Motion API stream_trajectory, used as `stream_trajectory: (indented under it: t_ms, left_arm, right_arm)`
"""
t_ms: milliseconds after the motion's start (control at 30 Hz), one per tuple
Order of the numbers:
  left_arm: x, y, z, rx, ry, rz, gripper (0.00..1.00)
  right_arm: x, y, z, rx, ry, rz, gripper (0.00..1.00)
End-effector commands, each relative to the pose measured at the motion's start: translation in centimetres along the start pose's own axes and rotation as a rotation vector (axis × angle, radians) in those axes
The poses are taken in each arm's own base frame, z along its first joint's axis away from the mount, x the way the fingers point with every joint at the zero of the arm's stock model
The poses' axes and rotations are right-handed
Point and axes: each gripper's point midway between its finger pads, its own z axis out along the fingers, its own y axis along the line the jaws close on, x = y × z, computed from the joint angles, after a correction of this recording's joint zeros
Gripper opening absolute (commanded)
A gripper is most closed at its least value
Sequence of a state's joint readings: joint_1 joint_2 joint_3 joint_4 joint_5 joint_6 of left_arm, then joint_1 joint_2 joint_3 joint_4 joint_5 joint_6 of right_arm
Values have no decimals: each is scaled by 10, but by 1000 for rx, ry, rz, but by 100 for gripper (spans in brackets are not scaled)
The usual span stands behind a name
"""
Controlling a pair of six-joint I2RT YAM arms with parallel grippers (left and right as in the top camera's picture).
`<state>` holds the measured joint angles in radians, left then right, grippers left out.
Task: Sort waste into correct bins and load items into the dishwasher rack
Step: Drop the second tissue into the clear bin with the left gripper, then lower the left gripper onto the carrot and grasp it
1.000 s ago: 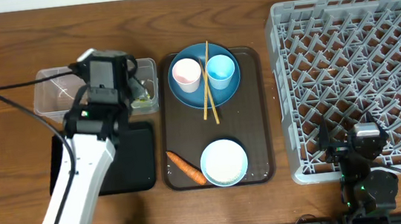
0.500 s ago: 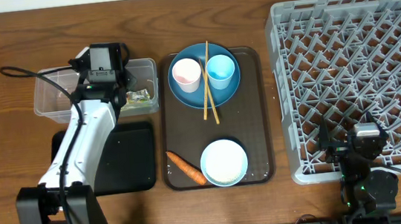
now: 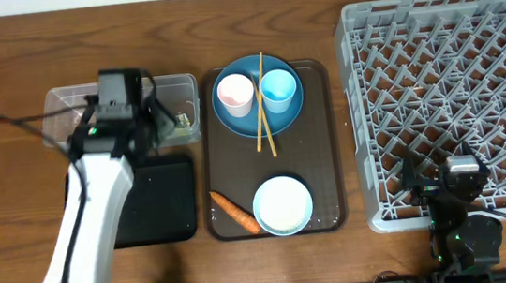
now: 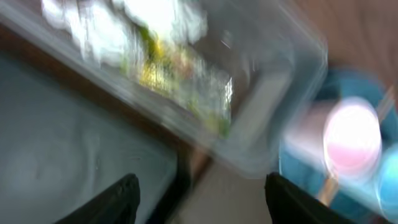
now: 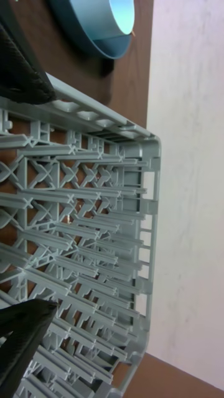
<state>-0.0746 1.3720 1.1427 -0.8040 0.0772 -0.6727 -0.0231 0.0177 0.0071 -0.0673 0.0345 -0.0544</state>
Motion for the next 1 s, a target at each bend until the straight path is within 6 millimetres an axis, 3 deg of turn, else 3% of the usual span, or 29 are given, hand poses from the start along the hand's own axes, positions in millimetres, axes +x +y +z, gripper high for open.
stream_trajectory:
  t_ms: [0, 167, 333, 433, 567, 733, 967]
  left_arm:
    - [41, -8, -25, 89, 171, 5, 66]
    - [93, 17, -44, -6, 366, 8, 65]
    - [121, 31, -54, -88, 467, 36, 40]
    - [133, 32, -55, -113, 492, 31, 32]
    - [151, 31, -52, -151, 516, 15, 31]
    - [165, 15, -44, -114, 502, 92, 31]
    - [170, 20, -35, -217, 367, 98, 29]
  right_arm:
    - [1, -2, 0, 9, 3, 16, 99]
    - [1, -2, 0, 9, 3, 16, 99]
    - [1, -2, 0, 9, 3, 16, 99]
    - [1, -2, 0, 9, 3, 16, 99]
    - [1, -2, 0, 9, 3, 16, 99]
    - [1, -2, 0, 8, 3, 16, 99]
    - [1, -2, 0, 8, 3, 16, 99]
